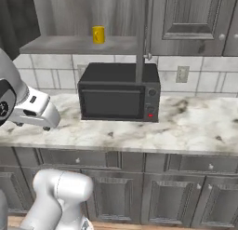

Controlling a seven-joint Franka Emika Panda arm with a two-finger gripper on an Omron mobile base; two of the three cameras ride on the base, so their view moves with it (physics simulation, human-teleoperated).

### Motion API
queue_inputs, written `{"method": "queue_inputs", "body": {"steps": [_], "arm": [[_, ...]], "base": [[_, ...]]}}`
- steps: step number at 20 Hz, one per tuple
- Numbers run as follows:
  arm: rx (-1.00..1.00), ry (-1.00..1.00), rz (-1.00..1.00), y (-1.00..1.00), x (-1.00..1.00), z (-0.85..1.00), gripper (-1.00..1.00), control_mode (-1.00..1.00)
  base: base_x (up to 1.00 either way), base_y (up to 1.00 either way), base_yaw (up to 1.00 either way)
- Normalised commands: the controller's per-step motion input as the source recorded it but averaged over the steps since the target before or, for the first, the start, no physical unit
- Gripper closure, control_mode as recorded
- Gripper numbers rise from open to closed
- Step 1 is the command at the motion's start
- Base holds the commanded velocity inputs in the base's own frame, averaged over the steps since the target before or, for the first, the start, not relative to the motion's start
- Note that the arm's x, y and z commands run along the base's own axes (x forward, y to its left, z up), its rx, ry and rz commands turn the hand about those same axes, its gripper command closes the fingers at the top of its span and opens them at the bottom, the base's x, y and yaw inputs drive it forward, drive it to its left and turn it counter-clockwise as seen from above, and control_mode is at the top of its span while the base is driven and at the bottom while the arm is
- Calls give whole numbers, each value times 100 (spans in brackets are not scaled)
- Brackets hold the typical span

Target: There is a tray on the dining counter. Grab the cup, mug, and pitcher and place them on the tray. The pitcher may be placed next to the tray if it cannot fit the tray.

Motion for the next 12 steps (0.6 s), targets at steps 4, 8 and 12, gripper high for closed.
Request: {"method": "queue_inputs", "body": {"steps": [4, 8, 12], "arm": [[0, 0, 0, 0, 0, 0, -100, 100], [0, 0, 0, 0, 0, 0, -100, 100], [0, 0, 0, 0, 0, 0, -100, 100]], "base": [[76, -1, 12], [85, -2, 15], [59, -28, 26]]}}
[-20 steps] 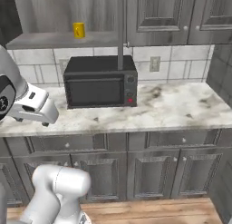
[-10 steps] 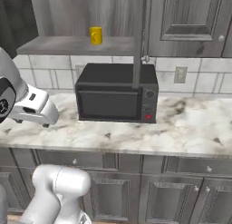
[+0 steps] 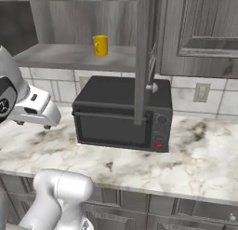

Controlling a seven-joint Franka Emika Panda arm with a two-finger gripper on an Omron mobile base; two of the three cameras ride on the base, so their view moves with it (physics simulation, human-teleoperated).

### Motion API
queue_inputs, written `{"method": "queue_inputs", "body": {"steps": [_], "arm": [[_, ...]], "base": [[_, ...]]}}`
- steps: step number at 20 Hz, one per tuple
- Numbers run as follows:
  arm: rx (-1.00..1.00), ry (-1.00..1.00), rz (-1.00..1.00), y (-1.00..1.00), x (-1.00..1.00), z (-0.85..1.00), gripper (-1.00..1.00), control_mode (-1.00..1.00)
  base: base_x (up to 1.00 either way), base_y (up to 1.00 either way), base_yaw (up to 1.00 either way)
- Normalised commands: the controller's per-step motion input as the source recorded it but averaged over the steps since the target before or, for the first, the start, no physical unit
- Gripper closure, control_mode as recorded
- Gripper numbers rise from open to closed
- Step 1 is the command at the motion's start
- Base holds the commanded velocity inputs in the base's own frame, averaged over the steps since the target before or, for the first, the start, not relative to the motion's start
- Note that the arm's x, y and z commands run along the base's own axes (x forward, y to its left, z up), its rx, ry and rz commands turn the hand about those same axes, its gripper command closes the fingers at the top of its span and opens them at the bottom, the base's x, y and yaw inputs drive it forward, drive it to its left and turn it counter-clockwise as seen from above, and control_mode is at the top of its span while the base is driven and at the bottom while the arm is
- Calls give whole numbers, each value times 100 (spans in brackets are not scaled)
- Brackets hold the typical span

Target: There is a tray on the dining counter. Grab the cup, mug, and pitcher and place them on the tray. The pitcher may be placed next to the tray if it cannot fit the tray.

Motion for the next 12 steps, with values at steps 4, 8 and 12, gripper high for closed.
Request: {"method": "queue_inputs", "body": {"steps": [4, 8, 12], "arm": [[0, 0, 0, 0, 0, 0, -100, 100], [0, 0, 0, 0, 0, 0, -100, 100], [0, 0, 0, 0, 0, 0, -100, 100]], "base": [[18, -34, 27], [1, -5, 10], [11, 0, 0]]}}
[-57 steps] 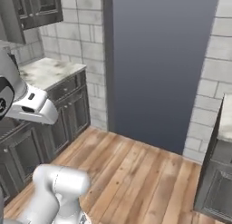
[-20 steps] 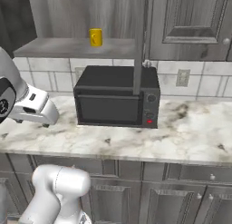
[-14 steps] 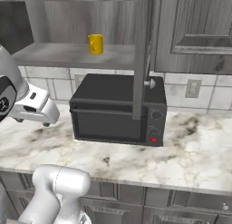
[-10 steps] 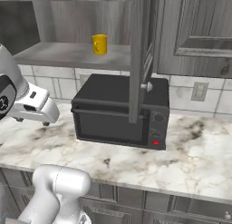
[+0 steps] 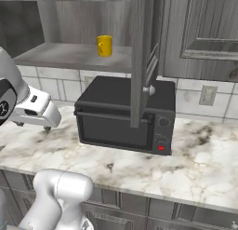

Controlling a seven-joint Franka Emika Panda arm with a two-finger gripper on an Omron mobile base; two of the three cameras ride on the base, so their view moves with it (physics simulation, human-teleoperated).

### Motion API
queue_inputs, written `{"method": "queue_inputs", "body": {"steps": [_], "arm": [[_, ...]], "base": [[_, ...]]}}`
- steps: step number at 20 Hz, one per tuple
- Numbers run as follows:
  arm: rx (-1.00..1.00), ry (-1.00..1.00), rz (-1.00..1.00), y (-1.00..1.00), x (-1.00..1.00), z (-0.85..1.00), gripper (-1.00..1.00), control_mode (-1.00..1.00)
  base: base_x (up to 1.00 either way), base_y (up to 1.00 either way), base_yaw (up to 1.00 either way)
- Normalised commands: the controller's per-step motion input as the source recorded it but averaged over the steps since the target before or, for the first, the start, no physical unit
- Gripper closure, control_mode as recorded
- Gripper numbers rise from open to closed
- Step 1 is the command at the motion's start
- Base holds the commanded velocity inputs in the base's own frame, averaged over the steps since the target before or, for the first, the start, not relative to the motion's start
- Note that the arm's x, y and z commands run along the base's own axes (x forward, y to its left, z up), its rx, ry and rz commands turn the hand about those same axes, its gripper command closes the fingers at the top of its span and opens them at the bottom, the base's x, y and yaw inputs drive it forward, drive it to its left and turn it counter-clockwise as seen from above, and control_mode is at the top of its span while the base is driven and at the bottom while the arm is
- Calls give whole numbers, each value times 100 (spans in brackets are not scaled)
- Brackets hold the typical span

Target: There is a tray on the dining counter. Grab the cup, mug, and pitcher and place them on the tray. The pitcher may be placed next to the tray if it cannot fit the tray.

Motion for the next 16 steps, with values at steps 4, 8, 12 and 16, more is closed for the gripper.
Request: {"method": "queue_inputs", "body": {"steps": [4, 8, 12, 16], "arm": [[0, 0, 0, 0, 0, 0, -100, 100], [0, -7, 0, 0, 3, 26, -100, -100], [0, -31, -1, 0, 0, 89, -100, -100], [0, -36, 0, 0, 2, 96, -100, -100]], "base": [[11, 0, 0], [0, 0, 0], [0, 0, 0], [0, 0, 0]]}}
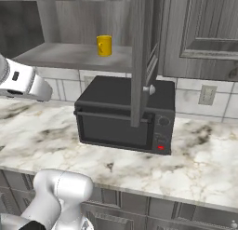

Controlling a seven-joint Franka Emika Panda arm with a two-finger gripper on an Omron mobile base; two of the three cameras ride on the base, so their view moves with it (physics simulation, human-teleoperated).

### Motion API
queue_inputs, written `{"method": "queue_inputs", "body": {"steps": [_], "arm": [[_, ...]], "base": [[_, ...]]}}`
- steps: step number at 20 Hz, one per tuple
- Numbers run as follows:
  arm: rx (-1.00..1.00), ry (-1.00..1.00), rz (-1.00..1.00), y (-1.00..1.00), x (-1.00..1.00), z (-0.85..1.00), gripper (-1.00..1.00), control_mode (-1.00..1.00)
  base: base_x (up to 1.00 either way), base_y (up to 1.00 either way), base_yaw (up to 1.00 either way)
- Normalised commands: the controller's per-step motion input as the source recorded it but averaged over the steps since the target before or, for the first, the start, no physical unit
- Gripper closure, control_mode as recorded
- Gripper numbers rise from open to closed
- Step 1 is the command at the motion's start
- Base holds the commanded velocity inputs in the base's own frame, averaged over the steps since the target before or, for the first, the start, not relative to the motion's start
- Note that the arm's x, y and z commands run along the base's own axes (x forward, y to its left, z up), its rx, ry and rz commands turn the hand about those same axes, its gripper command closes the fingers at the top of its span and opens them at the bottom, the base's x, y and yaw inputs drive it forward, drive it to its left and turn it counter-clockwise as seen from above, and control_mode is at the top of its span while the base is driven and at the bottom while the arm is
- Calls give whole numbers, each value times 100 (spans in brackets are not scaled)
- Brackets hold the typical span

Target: There is a tray on the dining counter. Grab the cup, mug, and pitcher and place them on the tray. The pitcher may be placed next to the tray if it cannot fit the tray.

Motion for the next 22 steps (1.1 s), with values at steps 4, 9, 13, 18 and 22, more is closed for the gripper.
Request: {"method": "queue_inputs", "body": {"steps": [4, 9, 13, 18, 22], "arm": [[3, -27, 0, -7, 22, 67, -100, -100], [7, -4, 1, -25, 44, 31, -100, -100], [5, -1, 4, -25, 60, 4, -100, -100], [0, -11, 2, -8, 39, 0, -100, -100], [0, -10, 1, 0, 40, 0, -100, -100]], "base": [[0, 0, 0], [0, 0, 0], [0, 0, 0], [0, 0, 0], [0, 0, 0]]}}
